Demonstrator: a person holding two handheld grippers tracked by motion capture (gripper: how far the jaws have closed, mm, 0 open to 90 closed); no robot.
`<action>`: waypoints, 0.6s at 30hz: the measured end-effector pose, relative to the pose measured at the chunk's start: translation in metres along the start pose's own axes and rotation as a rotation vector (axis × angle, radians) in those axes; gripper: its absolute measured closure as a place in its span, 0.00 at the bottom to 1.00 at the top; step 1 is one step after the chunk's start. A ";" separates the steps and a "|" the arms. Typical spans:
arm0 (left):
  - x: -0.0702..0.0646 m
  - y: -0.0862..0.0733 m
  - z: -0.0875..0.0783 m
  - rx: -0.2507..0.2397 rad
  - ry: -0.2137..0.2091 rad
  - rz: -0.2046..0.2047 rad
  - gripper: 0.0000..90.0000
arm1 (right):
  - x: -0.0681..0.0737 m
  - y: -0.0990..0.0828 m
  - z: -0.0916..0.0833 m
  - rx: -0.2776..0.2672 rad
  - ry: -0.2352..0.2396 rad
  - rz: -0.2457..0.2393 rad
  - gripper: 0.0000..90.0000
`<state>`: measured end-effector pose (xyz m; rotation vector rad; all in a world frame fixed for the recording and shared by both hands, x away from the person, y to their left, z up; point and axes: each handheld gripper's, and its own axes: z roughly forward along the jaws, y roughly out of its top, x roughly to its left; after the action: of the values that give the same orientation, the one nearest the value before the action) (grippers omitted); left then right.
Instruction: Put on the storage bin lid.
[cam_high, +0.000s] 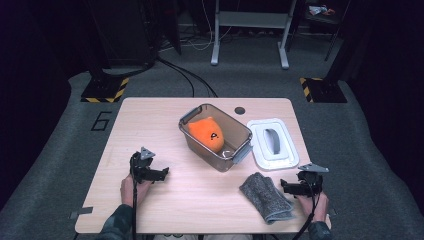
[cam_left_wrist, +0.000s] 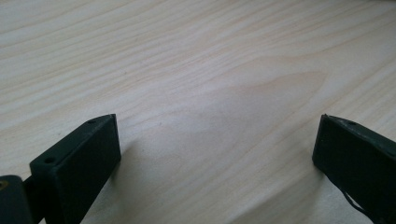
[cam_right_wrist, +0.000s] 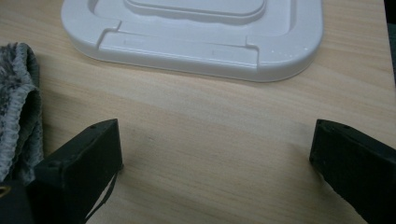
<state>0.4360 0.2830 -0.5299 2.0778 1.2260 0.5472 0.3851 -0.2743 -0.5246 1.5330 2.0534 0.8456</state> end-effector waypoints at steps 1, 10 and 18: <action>-0.001 0.000 0.001 -0.011 0.003 -0.011 0.01 | -0.001 0.002 -0.001 -0.004 0.002 0.008 0.02; 0.000 0.000 0.002 -0.011 0.028 -0.036 0.01 | -0.009 0.030 -0.016 0.001 0.010 -0.014 0.03; 0.000 0.001 0.003 -0.010 0.020 -0.034 0.01 | -0.007 0.057 -0.019 0.004 0.017 -0.022 0.03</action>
<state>0.4384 0.2816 -0.5309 2.0441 1.2652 0.5579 0.4138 -0.2735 -0.4711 1.5074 2.0821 0.8494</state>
